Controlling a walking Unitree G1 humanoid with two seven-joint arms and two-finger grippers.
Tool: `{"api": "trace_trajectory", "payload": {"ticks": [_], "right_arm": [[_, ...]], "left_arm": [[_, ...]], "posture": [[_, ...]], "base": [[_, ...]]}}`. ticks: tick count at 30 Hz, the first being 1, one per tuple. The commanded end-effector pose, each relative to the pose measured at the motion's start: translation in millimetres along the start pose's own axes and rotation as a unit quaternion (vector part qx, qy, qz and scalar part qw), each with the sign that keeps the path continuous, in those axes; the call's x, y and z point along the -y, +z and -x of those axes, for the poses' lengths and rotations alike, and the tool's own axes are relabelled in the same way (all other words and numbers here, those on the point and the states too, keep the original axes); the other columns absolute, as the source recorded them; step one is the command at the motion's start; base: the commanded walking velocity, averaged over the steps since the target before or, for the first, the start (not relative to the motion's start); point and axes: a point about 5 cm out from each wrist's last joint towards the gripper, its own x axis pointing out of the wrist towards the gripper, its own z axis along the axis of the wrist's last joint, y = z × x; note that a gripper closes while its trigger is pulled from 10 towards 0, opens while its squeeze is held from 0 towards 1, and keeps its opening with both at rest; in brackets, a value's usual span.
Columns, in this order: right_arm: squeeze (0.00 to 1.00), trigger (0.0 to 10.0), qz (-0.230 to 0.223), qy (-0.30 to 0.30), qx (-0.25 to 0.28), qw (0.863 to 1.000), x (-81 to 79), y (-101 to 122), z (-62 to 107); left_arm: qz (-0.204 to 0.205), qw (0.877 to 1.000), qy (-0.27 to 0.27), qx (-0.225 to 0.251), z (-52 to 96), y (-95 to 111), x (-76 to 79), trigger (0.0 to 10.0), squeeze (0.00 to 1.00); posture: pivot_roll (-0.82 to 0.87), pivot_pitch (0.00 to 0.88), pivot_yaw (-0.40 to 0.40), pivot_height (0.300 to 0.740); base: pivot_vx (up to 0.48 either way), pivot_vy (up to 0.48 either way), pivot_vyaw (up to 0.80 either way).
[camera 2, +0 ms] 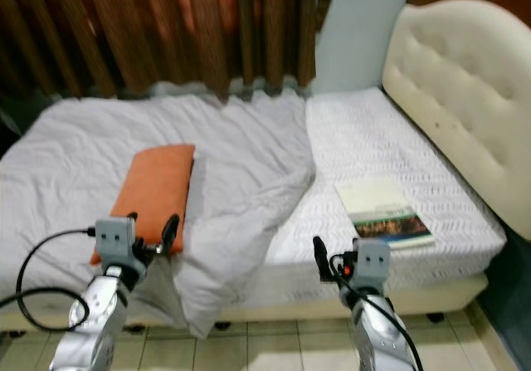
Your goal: Clean up the room
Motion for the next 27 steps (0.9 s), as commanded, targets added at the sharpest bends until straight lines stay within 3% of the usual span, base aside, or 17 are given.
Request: {"api": "trace_trajectory", "payload": {"ticks": [1, 15, 24, 27], "right_arm": [[0.00, 10.0, -0.007, 0.016, -0.002, 1.000, -7.4, 2, -5.1], [0.00, 10.0, -0.008, 0.033, -0.013, 0.999, -13.7, -1, -8.2], [0.00, 10.0, -0.012, 0.058, -0.024, 0.998, -24.2, -3, -11.5], [0.00, 10.0, -0.010, 0.072, -0.024, 0.997, -33.6, -2, -17.8]], "left_arm": [[-0.005, 1.000, 0.015, -0.004, 1.5, 1, -7.6, 10.0, 0.00], [-0.020, 0.999, 0.024, -0.012, 4.8, 0, -4.6, 10.0, 0.00], [-0.013, 0.998, 0.057, -0.002, 3.7, 5, -7.9, 10.0, 0.00], [-0.033, 0.997, 0.064, 0.014, 1.1, 12, -12.3, 10.0, 0.00]], "posture": [[-0.01, 0.000, 0.015, 0.740], [0.01, 0.020, 0.018, 0.740], [0.04, 0.020, -0.036, 0.740], [0.05, 0.024, -0.050, 0.740]], "base": [[0.000, 0.480, 0.00], [0.000, 0.480, 0.00], [0.000, 0.000, 0.00], [0.104, 0.000, 0.00]]}}
